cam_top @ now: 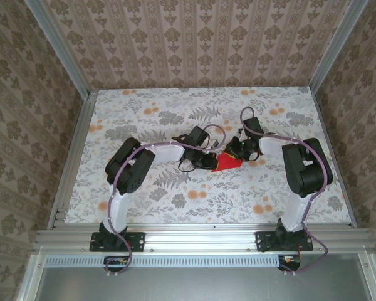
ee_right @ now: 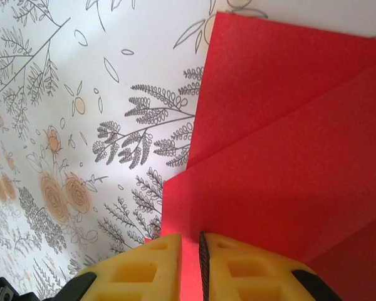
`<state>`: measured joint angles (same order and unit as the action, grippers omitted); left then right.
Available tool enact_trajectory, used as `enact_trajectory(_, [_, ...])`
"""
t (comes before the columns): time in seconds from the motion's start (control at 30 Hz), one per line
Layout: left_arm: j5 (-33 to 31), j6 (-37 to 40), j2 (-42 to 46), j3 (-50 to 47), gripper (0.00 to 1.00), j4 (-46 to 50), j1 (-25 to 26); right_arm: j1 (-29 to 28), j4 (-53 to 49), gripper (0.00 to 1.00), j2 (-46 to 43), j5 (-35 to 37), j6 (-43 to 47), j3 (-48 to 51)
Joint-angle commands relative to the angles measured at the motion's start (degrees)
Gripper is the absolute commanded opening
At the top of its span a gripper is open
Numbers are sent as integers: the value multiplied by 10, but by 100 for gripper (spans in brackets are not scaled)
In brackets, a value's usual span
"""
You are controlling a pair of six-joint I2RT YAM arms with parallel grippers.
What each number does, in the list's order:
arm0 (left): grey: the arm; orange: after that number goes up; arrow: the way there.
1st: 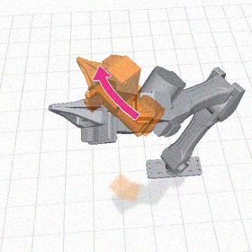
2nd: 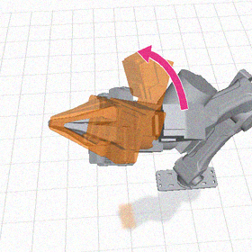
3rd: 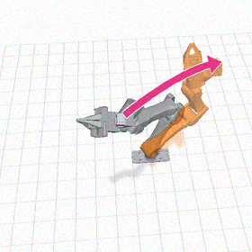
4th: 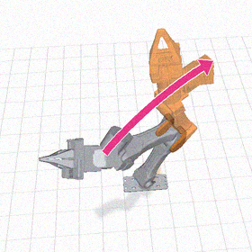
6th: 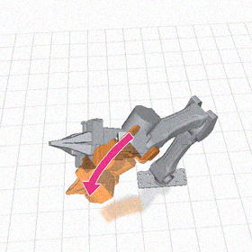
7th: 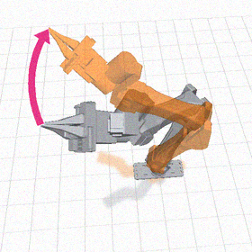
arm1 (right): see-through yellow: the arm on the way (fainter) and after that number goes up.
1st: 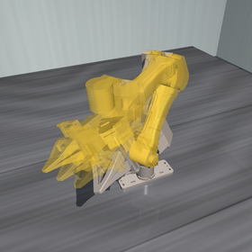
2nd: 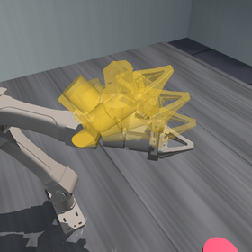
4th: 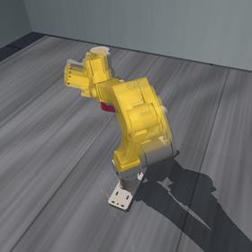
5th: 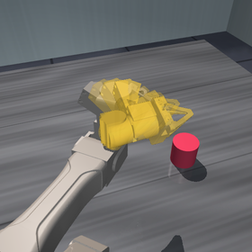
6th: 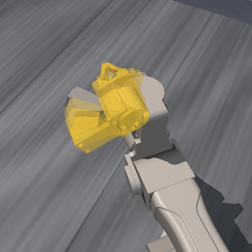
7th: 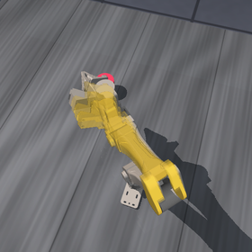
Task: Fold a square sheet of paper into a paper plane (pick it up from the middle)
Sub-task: Fourth fold the wing at the center of the table.
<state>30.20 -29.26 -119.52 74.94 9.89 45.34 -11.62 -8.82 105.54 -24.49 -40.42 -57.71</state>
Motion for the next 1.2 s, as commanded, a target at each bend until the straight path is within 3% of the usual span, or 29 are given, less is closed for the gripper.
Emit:
enact_trajectory(0.0, [-20, 17, -26, -5, 3, 51, 1, 5, -3, 18, 17, 22, 10, -17])
enact_trajectory(0.3, [-12, 11, -8, -5, 5, 45, 0, 7, -14, 18, 26, 38, 8, -20])
enact_trajectory(0.57, [57, -51, 43, -29, 20, -68, -32, 7, -5, 20, -1, 12, 10, -10])
enact_trajectory(0.77, [94, -62, 10, -9, 28, -93, -37, 7, 5, 21, -16, -8, 11, -2])
enact_trajectory(1.17, [103, -51, -31, 31, 33, -69, -37, 7, 11, 22, -19, -20, 8, 2])
